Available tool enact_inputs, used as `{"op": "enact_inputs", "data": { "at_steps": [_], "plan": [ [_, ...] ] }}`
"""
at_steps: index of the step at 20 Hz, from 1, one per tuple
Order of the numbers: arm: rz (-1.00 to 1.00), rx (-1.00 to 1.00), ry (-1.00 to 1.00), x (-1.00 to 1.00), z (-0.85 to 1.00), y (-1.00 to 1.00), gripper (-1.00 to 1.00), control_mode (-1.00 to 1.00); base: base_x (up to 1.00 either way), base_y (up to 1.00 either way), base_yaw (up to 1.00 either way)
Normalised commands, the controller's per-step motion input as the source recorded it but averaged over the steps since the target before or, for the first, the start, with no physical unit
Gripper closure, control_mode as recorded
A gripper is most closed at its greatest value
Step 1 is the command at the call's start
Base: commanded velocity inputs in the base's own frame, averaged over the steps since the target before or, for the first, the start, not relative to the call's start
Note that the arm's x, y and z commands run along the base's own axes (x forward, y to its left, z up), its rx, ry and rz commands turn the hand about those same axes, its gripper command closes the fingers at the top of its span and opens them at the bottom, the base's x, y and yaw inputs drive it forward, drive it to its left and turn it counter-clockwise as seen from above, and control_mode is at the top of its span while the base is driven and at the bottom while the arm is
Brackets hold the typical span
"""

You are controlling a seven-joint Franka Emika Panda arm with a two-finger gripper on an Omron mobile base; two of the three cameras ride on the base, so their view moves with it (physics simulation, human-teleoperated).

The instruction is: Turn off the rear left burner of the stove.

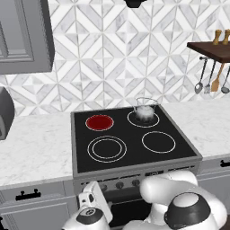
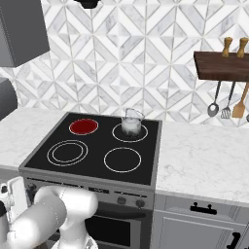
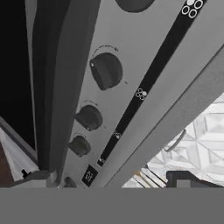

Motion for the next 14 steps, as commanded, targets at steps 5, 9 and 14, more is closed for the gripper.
{"op": "enact_inputs", "data": {
  "at_steps": [5,9,14],
  "plan": [
    [0.22,-0.04,0.00,0.13,-0.27,-0.09,-1.00,-1.00,0.00,0.00,0.00],
    [0.21,-0.02,0.00,0.22,-0.03,-0.05,-1.00,-1.00,0.00,0.00,0.00],
    [0.21,0.00,0.00,0.25,-0.01,-0.30,-1.00,-1.00,0.00,0.00,0.00]
  ]
}}
